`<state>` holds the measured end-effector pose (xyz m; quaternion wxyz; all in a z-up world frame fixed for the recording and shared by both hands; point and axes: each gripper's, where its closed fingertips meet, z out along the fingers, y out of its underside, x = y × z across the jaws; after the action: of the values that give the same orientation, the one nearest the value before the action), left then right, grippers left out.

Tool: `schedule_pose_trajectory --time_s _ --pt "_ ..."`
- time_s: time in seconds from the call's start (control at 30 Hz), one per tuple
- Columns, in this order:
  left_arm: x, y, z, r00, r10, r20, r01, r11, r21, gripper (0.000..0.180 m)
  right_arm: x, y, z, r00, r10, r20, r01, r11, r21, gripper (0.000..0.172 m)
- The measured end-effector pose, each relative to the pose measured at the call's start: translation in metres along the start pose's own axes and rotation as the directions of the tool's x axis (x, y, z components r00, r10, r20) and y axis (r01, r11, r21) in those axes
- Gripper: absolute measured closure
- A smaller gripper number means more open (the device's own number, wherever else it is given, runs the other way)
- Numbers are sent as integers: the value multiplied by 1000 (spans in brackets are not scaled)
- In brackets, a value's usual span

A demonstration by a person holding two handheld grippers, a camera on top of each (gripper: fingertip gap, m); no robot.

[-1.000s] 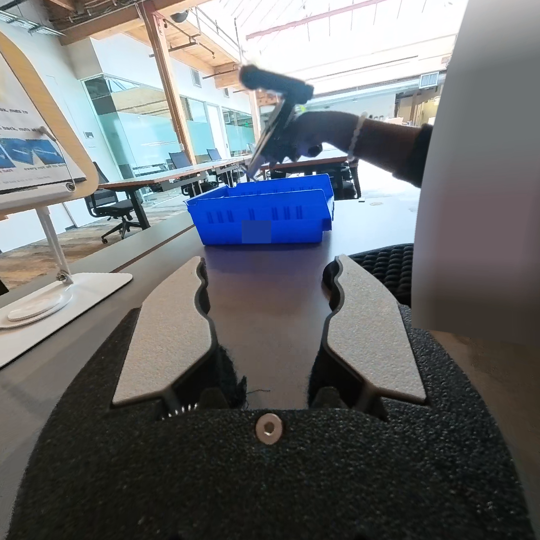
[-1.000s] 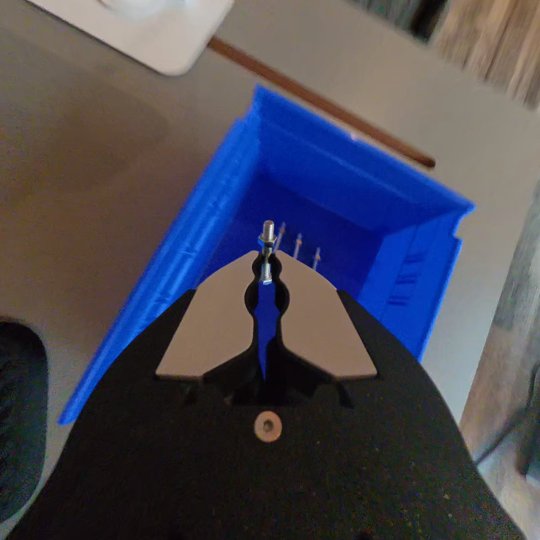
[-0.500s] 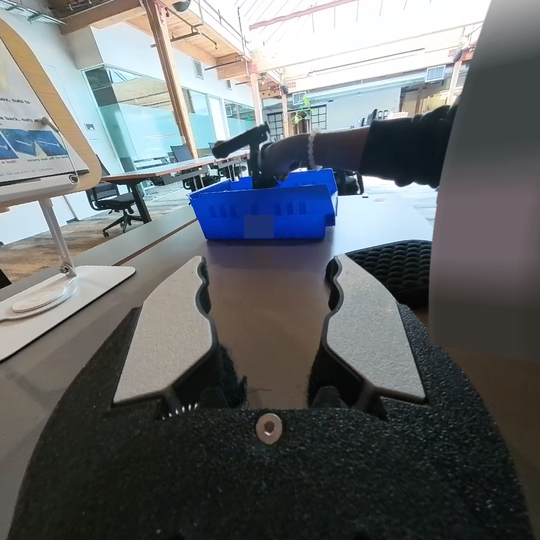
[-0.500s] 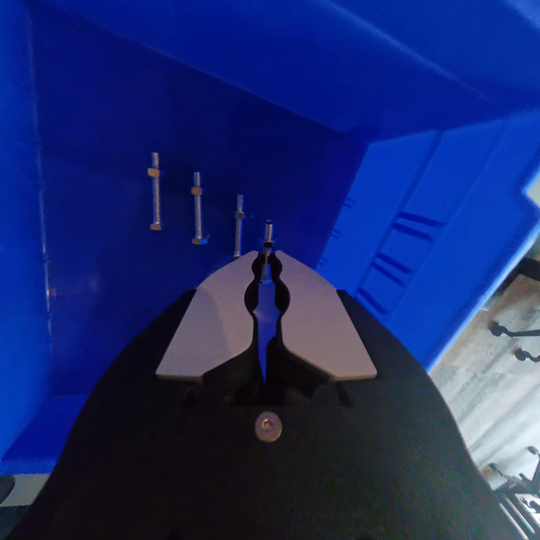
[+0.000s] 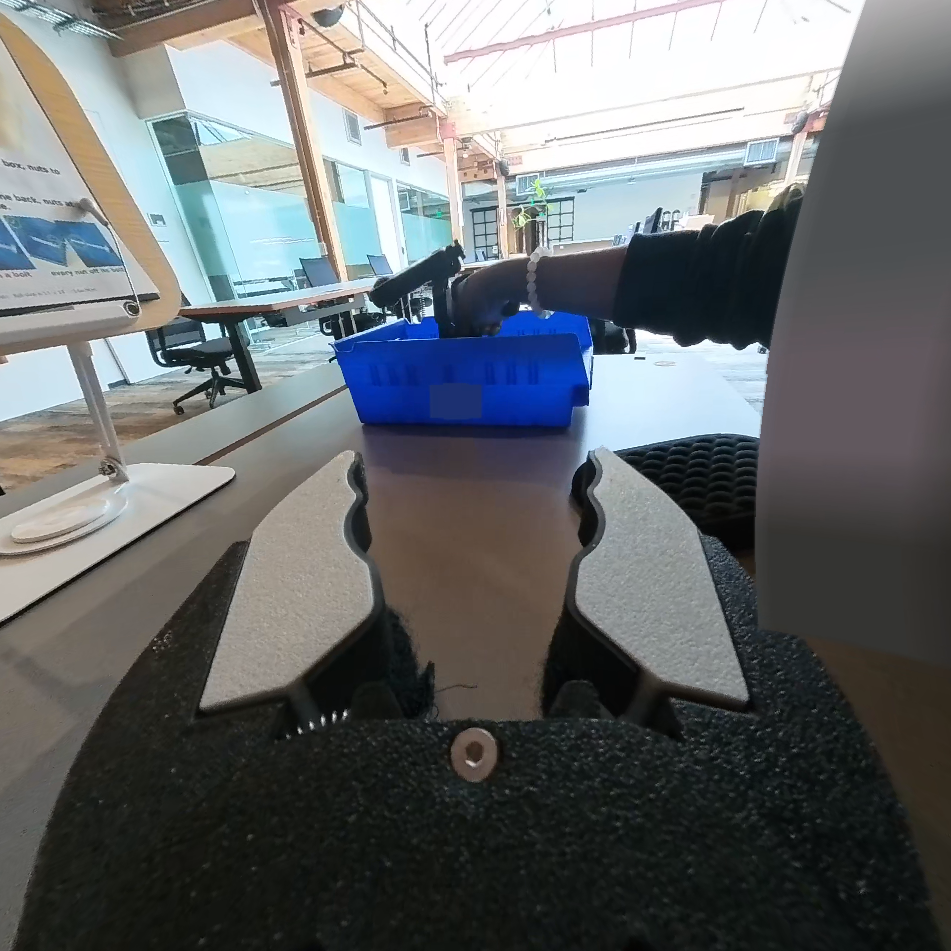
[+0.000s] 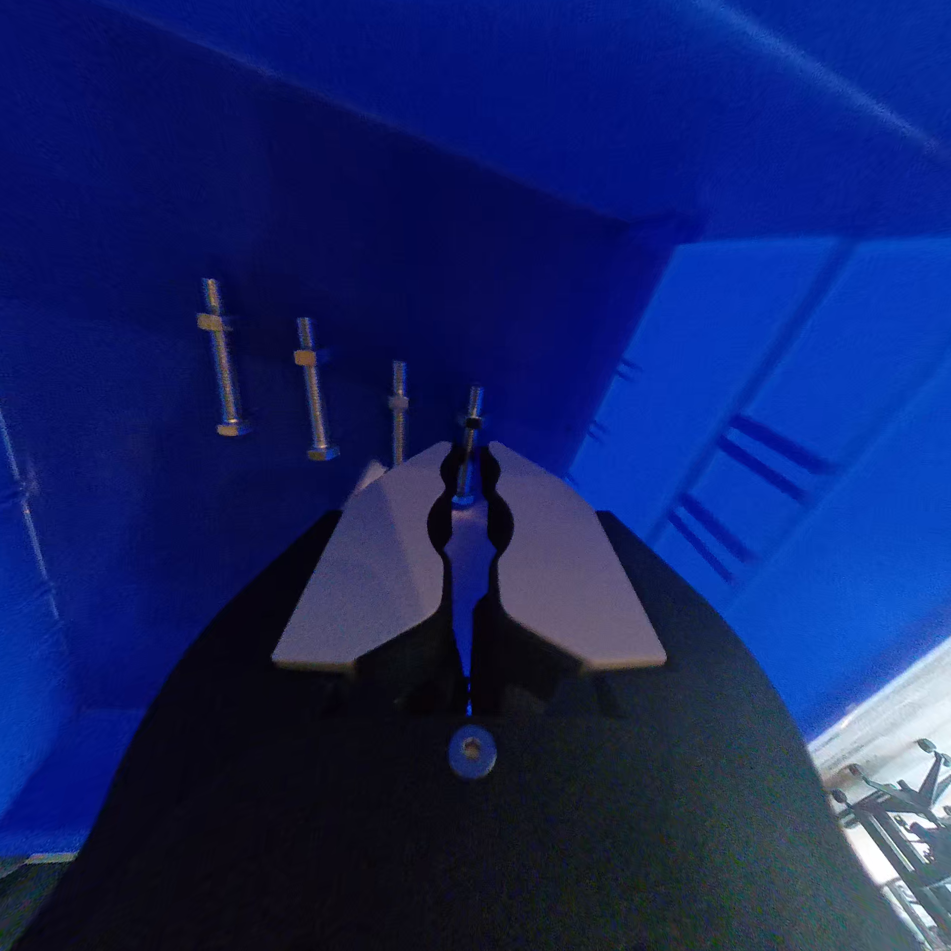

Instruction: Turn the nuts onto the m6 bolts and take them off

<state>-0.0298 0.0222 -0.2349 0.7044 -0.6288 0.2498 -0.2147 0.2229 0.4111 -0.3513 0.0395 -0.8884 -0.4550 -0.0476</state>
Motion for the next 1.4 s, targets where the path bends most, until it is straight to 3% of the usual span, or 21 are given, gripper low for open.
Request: schedule_pose_trajectory --time_s 0.2,0.43,0.53,0.67,0.73,0.87,0.97,1.1,1.3,1.4 --pt "-1 1 0 1000 -16 3 16 1000 -5 100 2 -4 -11 1000 10 -12 -9 998 60 150" --pt "-2 7 1 1000 -13 8 13 999 -36 97 -4 -7 -76 999 41 -19 -31 930 367 122" --pt "-2 8 1 1000 -5 7 6 999 -52 95 -21 -2 -111 999 42 24 -48 827 561 109" --pt "-7 10 0 999 -4 39 7 997 -74 89 -53 14 -156 997 3 82 -68 600 797 84" --pt "-13 7 -2 997 -8 76 15 996 -85 81 -69 28 -173 995 -25 97 -72 496 865 63" --pt "-22 -23 -11 983 -29 183 40 998 -56 53 -92 60 -187 994 -38 105 -84 362 928 28" --pt "-26 -49 -25 957 -41 286 50 998 -24 34 -106 78 -195 991 -45 123 -108 255 961 25" --pt "-20 -85 -51 911 21 412 -29 999 14 34 -120 96 -195 993 -43 114 -105 173 979 25" --pt "-3 -111 -93 816 173 552 -152 985 -84 34 -140 116 -191 993 -47 107 -100 127 987 25" --pt "6 -118 -114 785 168 596 -142 986 -91 34 -148 120 -185 998 -22 59 -56 144 988 25"
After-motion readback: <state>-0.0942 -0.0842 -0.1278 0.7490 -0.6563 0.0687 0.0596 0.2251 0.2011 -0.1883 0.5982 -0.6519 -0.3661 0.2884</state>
